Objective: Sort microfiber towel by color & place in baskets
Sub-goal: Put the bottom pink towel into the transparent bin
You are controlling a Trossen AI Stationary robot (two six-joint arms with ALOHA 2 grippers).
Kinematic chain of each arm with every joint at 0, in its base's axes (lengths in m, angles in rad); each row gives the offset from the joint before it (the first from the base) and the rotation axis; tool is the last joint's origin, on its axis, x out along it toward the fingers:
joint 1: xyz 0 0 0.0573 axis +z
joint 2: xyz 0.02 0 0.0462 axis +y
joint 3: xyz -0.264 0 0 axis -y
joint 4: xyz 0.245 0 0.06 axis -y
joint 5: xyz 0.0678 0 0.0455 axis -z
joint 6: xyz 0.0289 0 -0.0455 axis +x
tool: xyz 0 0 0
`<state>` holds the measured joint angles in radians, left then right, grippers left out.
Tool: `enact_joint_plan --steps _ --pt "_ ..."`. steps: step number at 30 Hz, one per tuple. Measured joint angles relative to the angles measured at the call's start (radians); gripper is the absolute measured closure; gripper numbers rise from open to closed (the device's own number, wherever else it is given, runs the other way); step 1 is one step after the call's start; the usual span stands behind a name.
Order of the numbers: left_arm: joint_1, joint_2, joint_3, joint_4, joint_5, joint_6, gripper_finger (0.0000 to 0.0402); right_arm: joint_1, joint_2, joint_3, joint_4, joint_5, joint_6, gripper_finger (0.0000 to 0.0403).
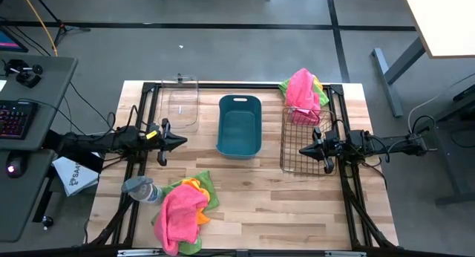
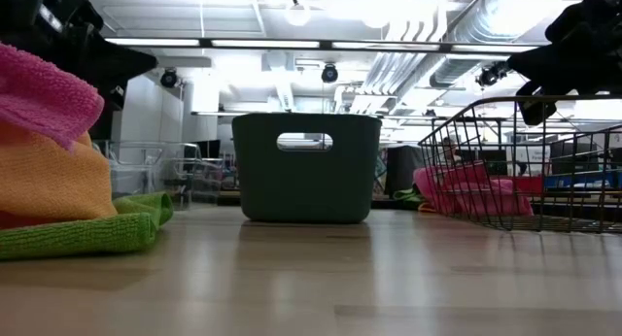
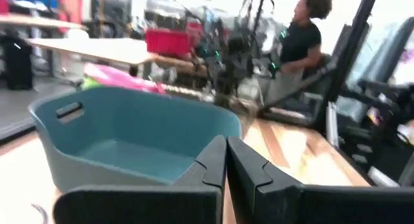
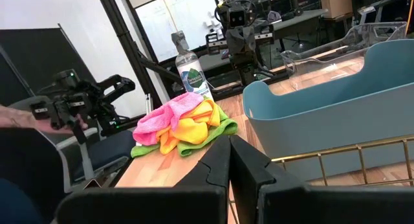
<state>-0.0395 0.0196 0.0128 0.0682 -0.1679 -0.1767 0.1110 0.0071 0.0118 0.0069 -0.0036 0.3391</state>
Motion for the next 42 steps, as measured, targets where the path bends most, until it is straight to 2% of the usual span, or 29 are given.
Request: enact_joint_plan --steps 6,11,14,17,22,27,34,37,40,42 --pt "0.0 0.0 0.0 0.374 -0.03 -0.298 0.0401 0.0 0.0 0.0 0.0 0.0 0.0 0.0402" --pt "0.0 0.0 0.0 0.663 -0.205 -0.364 0.0401 0.0 0.0 0.0 0.0 0.0 0.0 0.0402" --pt "0.0 0.0 0.004 0.71 -0.356 -0.354 0.0401 0.0 0.0 0.0 0.0 0.0 0.0 0.0402" --pt "0.0 0.02 0.036 0.659 -0.355 -0.435 0.0401 0.0 0.0 0.0 0.0 0.0 0.0 0.0402" --pt "0.0 0.173 0.163 0.473 -0.232 -0.565 0.0392 0.0 0.0 0.0 0.0 0.0 0.0 0.0402" --pt "0.001 0.435 0.386 0.238 -0.077 -0.579 0.0353 0.0 0.0 0.0 0.0 0.0 0.0 0.0402" --pt "0.054 0.862 0.742 -0.145 0.29 -0.45 0.0277 0.0 0.0 0.0 0.0 0.0 0.0 0.0402" --pt "0.067 1.004 0.888 -0.349 0.461 -0.415 0.0252 0.0 0.0 0.0 0.0 0.0 0.0 0.0402" --pt "0.045 1.12 0.983 -0.571 0.624 -0.427 0.0238 0.0 0.0 0.0 0.0 0.0 0.0 0.0402" --pt "-0.01 1.18 1.004 -0.672 0.658 -0.443 0.0236 0.0 0.0 0.0 0.0 0.0 0.0 0.0402"
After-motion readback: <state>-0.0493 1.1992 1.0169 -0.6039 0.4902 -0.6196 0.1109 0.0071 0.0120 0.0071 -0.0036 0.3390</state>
